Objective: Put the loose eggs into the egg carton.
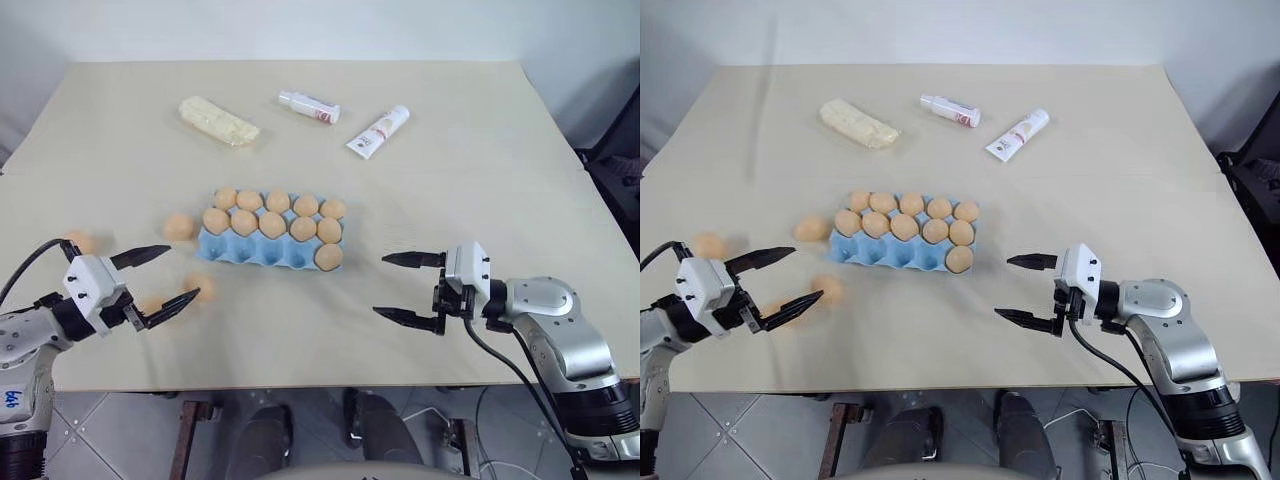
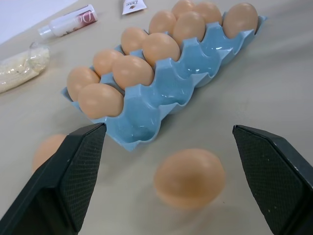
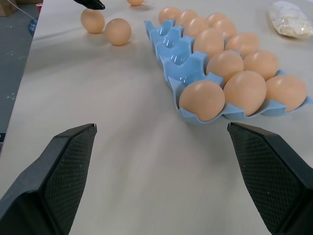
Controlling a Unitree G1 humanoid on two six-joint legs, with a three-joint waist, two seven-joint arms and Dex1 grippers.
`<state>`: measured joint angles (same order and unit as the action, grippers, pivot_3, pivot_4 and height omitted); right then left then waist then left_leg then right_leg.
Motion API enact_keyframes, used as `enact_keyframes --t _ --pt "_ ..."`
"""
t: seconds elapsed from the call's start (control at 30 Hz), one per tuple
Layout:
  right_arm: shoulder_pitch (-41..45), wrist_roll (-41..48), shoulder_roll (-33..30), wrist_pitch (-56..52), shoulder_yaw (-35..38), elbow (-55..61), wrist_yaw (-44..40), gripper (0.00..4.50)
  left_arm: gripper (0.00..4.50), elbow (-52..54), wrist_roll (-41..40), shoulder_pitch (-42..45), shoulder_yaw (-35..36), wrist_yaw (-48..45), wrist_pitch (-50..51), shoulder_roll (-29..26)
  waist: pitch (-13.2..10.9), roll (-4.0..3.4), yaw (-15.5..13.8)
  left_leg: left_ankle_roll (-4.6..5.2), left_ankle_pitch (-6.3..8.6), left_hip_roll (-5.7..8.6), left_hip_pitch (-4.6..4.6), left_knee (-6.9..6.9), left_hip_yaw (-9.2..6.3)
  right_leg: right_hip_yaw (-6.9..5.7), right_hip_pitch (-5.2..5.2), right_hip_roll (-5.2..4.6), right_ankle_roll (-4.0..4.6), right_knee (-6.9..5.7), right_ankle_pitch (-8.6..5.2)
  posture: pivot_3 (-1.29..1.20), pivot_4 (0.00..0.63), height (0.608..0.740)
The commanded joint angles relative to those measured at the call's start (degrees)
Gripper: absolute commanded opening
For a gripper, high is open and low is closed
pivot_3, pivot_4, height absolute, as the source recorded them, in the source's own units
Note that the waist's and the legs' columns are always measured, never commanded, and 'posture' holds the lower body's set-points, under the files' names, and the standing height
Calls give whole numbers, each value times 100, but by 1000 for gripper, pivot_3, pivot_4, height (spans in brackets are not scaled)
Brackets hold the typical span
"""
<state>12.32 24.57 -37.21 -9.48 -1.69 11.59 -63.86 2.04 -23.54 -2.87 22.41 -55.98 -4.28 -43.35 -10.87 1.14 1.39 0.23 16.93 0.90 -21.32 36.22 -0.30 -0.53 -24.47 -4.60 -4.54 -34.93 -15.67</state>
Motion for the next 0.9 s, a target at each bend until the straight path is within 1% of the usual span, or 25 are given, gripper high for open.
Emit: enact_keyframes --t 0.03,0.1,0.2,0.3,0.43,0.63,0.8,0.9 --pt "15 39 63 117 15 202 18 4500 4418 265 -191 -110 176 78 179 -12 0 0 5 0 0 0 0 0 0 0 0 0 0 -1 0 0 150 740" --pt "36 39 78 128 -12 195 11 4500 4418 341 -300 -189 252 105 359 -20 0 0 9 0 0 0 0 0 0 1 0 0 0 -1 0 0 150 740" --pt "192 73 140 110 -107 193 -60 4500 4418 263 -561 -531 704 0 520 -85 0 0 35 0 0 -1 0 -1 0 1 -1 2 0 -2 0 0 150 740" --pt "393 39 211 205 -252 234 -178 4500 4418 -320 -472 -990 1115 -259 388 -214 0 0 32 -2 1 -4 4 -2 3 3 -2 7 1 -4 -1 0 150 740" --pt "580 62 281 203 -375 248 -276 4500 4418 -836 -339 -1218 1296 -420 126 -260 1 1 7 -2 1 -4 6 2 2 1 0 6 5 -6 -2 0 150 740" --pt "697 12 372 239 -484 159 -330 4500 4418 -517 -472 -1157 1123 -468 251 -165 6 9 -121 1 2 -3 3 6 -1 -1 3 -2 5 0 -2 0 150 740" --pt "689 -4 393 247 -506 169 -350 4500 4418 -86 -516 -896 828 -360 533 -123 6 9 -120 1 3 -3 3 3 -1 -1 3 -1 6 0 -2 0 150 740" --pt "661 -22 377 263 -488 160 -355 4500 4418 55 -439 -656 532 -301 727 -159 5 9 -114 1 3 -3 3 4 0 0 3 0 5 -2 -1 0 150 740"
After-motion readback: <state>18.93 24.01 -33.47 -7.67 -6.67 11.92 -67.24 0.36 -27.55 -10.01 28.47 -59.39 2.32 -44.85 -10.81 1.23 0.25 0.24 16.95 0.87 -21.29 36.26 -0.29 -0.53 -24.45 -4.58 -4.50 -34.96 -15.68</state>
